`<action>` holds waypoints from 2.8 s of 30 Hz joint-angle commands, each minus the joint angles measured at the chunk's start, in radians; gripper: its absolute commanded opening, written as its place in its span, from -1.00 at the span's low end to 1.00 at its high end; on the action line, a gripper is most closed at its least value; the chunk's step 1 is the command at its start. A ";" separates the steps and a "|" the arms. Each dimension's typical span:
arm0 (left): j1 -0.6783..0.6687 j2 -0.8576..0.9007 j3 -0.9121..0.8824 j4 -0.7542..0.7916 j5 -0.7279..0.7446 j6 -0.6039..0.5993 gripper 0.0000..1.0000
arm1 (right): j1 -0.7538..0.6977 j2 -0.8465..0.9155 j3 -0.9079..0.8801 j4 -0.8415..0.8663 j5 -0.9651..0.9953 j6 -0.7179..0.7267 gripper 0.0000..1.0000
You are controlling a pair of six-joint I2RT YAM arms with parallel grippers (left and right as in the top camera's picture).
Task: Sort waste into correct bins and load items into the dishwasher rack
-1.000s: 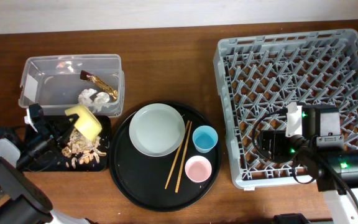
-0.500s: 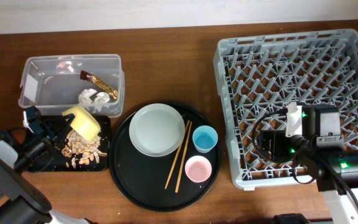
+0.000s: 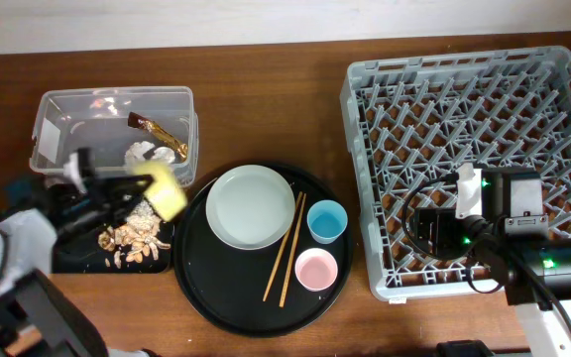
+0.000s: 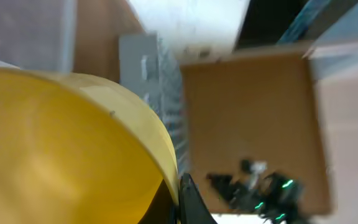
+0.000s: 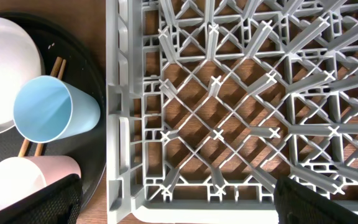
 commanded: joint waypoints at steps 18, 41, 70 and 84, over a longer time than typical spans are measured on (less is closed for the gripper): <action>-1.003 -0.081 0.001 0.323 -1.350 -0.151 -0.60 | -0.005 -0.002 0.019 -0.001 -0.005 0.000 0.97; -1.290 0.024 0.029 0.030 -1.201 -0.196 -0.83 | -0.005 -0.002 0.019 -0.012 -0.005 0.000 0.97; -0.892 -0.069 0.102 0.679 -0.153 -0.657 -1.00 | 0.003 0.369 0.019 0.402 -1.215 -0.124 0.97; -0.931 -0.069 0.102 0.691 -0.168 -0.690 -1.00 | 0.101 0.369 0.019 0.587 -1.345 -0.124 0.56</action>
